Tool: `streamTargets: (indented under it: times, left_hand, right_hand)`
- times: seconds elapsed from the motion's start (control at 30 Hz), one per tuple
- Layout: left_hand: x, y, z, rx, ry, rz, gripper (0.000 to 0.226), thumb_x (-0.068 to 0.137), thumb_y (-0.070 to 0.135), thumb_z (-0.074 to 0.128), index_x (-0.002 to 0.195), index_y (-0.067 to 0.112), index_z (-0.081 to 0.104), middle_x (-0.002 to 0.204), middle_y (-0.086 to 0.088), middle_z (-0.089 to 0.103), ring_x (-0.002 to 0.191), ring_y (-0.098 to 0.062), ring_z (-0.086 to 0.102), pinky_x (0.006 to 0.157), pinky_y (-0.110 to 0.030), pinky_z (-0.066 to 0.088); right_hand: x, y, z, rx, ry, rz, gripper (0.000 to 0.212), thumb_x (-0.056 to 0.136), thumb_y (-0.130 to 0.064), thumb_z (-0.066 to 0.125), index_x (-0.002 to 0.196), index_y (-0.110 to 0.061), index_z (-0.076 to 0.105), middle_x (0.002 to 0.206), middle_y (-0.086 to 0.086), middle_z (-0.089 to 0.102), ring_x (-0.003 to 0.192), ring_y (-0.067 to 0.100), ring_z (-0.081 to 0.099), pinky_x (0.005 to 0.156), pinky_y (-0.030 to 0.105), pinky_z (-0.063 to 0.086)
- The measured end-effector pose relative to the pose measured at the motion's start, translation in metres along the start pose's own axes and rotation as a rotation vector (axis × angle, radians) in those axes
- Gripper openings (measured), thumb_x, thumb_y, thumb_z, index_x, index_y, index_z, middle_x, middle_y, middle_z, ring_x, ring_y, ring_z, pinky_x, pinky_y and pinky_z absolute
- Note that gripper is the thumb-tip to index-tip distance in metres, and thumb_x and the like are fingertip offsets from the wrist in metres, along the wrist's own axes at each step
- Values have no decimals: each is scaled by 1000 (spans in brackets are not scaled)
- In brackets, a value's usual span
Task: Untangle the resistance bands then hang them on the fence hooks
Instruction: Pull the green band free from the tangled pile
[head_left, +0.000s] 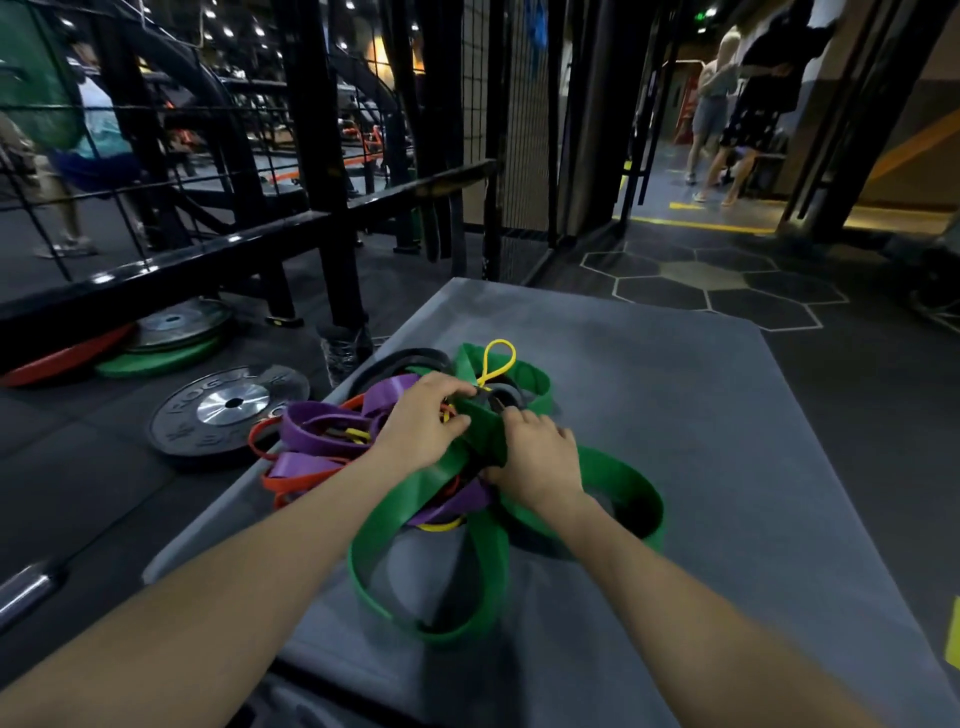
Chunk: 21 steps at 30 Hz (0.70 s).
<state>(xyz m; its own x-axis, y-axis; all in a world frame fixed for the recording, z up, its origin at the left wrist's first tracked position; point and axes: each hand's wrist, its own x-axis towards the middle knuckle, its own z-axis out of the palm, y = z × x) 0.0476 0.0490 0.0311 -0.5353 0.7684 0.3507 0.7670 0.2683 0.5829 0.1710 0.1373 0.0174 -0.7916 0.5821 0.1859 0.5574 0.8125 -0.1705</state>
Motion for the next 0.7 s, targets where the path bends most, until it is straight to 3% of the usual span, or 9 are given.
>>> streamTargets:
  times: [0.13,0.23,0.33,0.4,0.5,0.6,0.7]
  left_hand:
    - [-1,-19,-14,125,104,-38,47,79,8,66,124,13,55,125,-6,49,115,-25,50,98,-35,43]
    - [0,-35,-19,189,84,-159,49,83,12,63,130,12,48,132,-7,43,116,-28,50,90,-36,44]
    - [7,-48,-18,242,28,-192,52,86,20,61,135,13,42,137,-7,42,119,-28,48,94,-39,43]
    - [12,-53,-15,244,-27,-222,55,88,26,58,138,15,38,140,-6,43,125,-27,45,101,-39,40]
    - [21,-56,-5,278,-101,-237,57,90,35,55,141,19,35,143,-6,43,131,-25,40,108,-38,34]
    - [27,-56,4,234,-114,-259,54,90,45,53,137,22,40,140,-3,47,129,-23,43,106,-38,36]
    - [28,-55,9,359,-188,-257,57,84,53,57,132,26,45,137,-2,46,128,-23,42,104,-39,36]
  right_hand:
    - [17,-8,14,-125,321,-23,60,55,-14,73,114,-12,59,102,7,61,93,29,61,80,38,49]
    - [28,-15,16,-192,439,-85,48,61,-7,55,107,-14,64,88,8,64,79,29,64,79,40,52]
    - [36,-18,15,-162,344,-56,39,69,-4,52,107,-11,61,92,9,63,84,30,64,76,40,50]
    - [44,-17,15,-114,206,-69,37,81,-6,54,117,-9,52,109,11,58,103,32,57,85,43,45]
    - [52,-9,9,-34,112,-86,51,85,-16,60,130,-12,37,126,8,49,120,29,45,98,40,37]
    - [52,7,-2,186,68,-110,57,81,-14,61,132,-16,37,130,7,48,123,27,41,101,39,34]
    - [48,20,-12,406,74,-111,56,80,-10,63,132,-15,41,130,8,47,122,26,40,103,37,34]
